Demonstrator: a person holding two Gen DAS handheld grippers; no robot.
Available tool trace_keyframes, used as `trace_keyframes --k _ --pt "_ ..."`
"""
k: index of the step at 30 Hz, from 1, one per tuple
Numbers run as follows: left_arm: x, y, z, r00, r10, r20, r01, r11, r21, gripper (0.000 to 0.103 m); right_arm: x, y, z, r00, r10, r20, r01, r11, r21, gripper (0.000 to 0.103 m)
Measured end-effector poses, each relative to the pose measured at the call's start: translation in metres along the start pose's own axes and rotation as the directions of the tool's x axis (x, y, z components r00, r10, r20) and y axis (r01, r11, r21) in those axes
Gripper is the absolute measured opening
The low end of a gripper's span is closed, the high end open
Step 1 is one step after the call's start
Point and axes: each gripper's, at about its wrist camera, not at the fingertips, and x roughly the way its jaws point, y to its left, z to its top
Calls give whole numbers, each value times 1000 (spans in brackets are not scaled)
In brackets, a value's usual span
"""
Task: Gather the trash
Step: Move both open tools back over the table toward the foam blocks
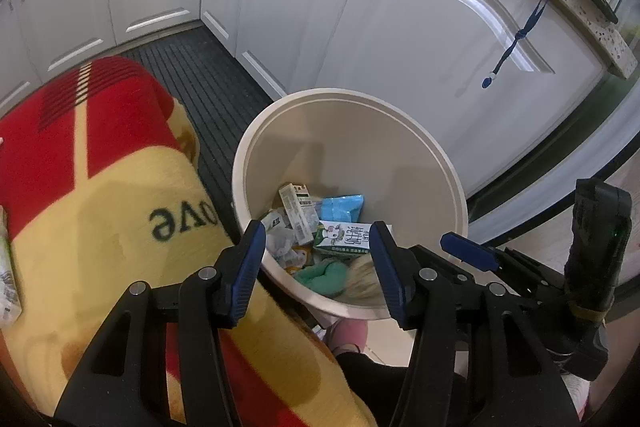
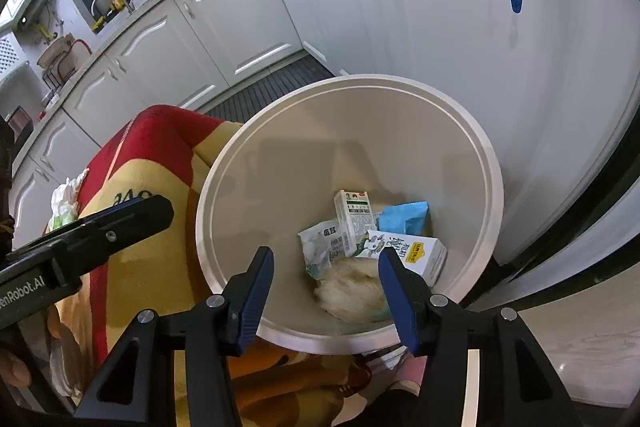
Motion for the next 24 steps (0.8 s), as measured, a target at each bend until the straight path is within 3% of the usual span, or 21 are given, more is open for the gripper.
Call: trace_keyframes --k 6,17,24 --pt "-13 4 -5 1000 14 23 -14 1000 0 64 -5 4 -1 1000 7 7 -7 1000 6 60" --pt "-55 16 -19 997 27 78 -28 1000 3 65 -30 33 -1 998 30 55 -28 999 -36 63" --pt "-96 41 -38 991 65 115 -63 998 -26 65 -49 72 1 993 88 85 -79 992 -95 64"
